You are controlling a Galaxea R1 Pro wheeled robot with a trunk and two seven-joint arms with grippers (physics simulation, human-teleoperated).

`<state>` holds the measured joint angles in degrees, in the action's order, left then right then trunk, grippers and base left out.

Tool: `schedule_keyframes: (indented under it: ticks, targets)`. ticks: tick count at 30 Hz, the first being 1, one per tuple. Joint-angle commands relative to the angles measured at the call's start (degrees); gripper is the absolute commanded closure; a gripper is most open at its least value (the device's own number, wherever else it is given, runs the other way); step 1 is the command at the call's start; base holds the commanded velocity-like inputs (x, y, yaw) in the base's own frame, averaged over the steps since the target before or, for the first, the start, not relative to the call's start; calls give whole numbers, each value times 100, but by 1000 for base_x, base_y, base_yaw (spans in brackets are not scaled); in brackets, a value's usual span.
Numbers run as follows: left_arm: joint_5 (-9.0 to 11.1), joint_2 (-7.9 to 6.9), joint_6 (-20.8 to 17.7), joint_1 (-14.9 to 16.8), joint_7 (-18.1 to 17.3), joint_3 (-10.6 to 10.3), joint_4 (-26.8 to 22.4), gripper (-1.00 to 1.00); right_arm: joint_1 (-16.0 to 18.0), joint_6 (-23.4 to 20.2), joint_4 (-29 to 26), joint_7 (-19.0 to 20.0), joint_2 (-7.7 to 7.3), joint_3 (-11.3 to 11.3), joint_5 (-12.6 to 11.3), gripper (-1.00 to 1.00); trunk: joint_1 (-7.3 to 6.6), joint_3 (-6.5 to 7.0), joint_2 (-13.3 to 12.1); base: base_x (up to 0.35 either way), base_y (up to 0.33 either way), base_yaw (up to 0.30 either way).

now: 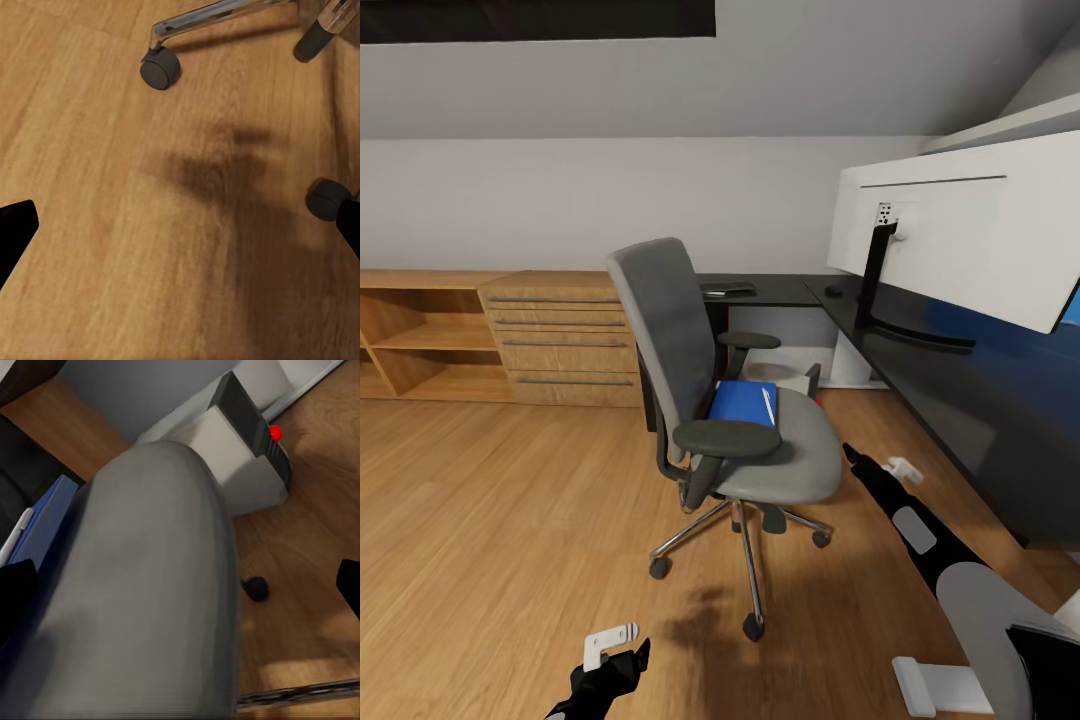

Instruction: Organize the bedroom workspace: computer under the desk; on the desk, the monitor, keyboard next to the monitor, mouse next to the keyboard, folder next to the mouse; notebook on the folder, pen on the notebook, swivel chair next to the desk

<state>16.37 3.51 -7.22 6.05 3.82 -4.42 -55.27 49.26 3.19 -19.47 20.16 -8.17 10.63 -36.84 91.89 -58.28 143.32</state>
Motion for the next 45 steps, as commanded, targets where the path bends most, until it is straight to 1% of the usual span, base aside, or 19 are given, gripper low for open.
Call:
schedule_keyframes:
  ticks: [1,6,11,17,31,35,37,41,45]
  targets:
    - [60,-2,-25,1,40,-15,-10,-100,5,-19,10,39,0,9,-73,-100,-1,-5,2,0,0,0]
    - [60,-1,-25,1,40,-15,-10,-100,5,-88,9,40,-2,5,-257,-100,-1,-5,2,1,0,0]
    - [60,5,-25,1,40,-20,-10,-100,4,-155,8,40,-7,2,-341,-100,-1,-5,2,63,37,0]
    - [60,8,-22,1,40,-22,-10,-100,5,-359,5,47,-8,1,-376,-100,-1,-5,2,154,80,0]
    - [60,9,-22,1,40,-23,-10,-100,5,-481,12,275,-15,3,-387,-100,-1,-5,2,35,14,0]
    - [60,9,-24,1,40,-23,-10,-100,5,-568,13,297,-45,5,-408,-100,-1,-5,2,3,1,0]
    - [60,9,-24,1,40,-24,-10,-100,5,-616,13,305,-74,7,-456,-100,-1,-5,2,1,1,0]
    - [60,9,-25,1,40,-24,-10,-100,5,-682,15,316,-145,3,-694,-100,-1,-5,2,0,0,0]
    - [60,9,-25,1,40,-24,-10,-100,5,-701,19,319,-174,2,-845,-100,-1,-5,2,0,0,0]
